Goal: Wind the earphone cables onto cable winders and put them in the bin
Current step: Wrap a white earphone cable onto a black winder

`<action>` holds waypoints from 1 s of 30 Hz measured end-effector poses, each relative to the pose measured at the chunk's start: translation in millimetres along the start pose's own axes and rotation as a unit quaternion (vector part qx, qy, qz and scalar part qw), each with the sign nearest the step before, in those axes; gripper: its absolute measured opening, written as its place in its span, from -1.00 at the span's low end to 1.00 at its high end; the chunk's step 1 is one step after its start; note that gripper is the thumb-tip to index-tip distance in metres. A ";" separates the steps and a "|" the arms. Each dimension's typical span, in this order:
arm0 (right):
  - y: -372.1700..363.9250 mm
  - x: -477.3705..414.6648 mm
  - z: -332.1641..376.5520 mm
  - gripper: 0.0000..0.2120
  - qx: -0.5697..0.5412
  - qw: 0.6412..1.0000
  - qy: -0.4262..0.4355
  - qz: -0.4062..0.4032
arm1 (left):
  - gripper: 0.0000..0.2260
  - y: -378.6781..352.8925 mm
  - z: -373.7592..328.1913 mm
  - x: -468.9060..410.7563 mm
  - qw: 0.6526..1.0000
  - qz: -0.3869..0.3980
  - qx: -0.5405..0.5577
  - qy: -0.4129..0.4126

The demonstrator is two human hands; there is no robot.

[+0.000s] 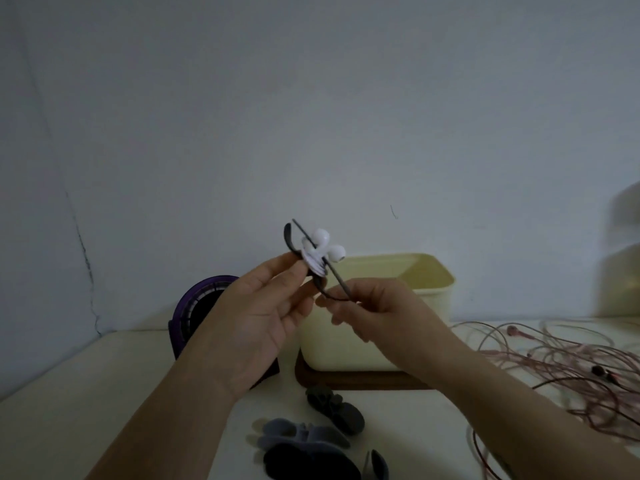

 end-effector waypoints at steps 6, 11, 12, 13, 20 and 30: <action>6.3 3.7 15.5 -0.86 0.161 0.987 0.016 -0.014 | -0.65 4.9 6.8 -1.9 0.996 -0.085 -0.007 -0.004; 16.0 7.1 22.4 -0.92 0.205 0.977 0.020 -0.055 | -0.73 5.8 8.3 -1.7 0.992 -0.120 -0.033 -0.006; 17.3 7.7 24.3 -0.92 0.221 0.973 0.023 -0.060 | -0.76 5.1 8.8 -2.0 0.991 -0.127 -0.044 -0.008; 17.7 8.1 26.2 -0.92 0.238 0.969 0.027 -0.061 | -0.78 4.3 9.2 -2.1 0.989 -0.136 -0.061 -0.013; 19.4 11.6 37.6 -0.92 0.325 0.944 0.060 -0.017 | -0.77 2.1 11.8 -3.4 0.986 -0.148 -0.077 -0.015; 29.4 11.5 42.3 -0.94 0.351 0.925 0.145 -0.026 | -0.86 -8.4 14.9 -3.3 0.989 -0.098 0.096 0.049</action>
Point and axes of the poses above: each hand's wrist, its own x-axis away from the middle knuckle, its own y-axis out of the back of the hand, z = x × y, the point moved 2 cm from there along -x, towards the middle knuckle, and after that the axes turned 3 degrees about z, right-handed, at the moved point
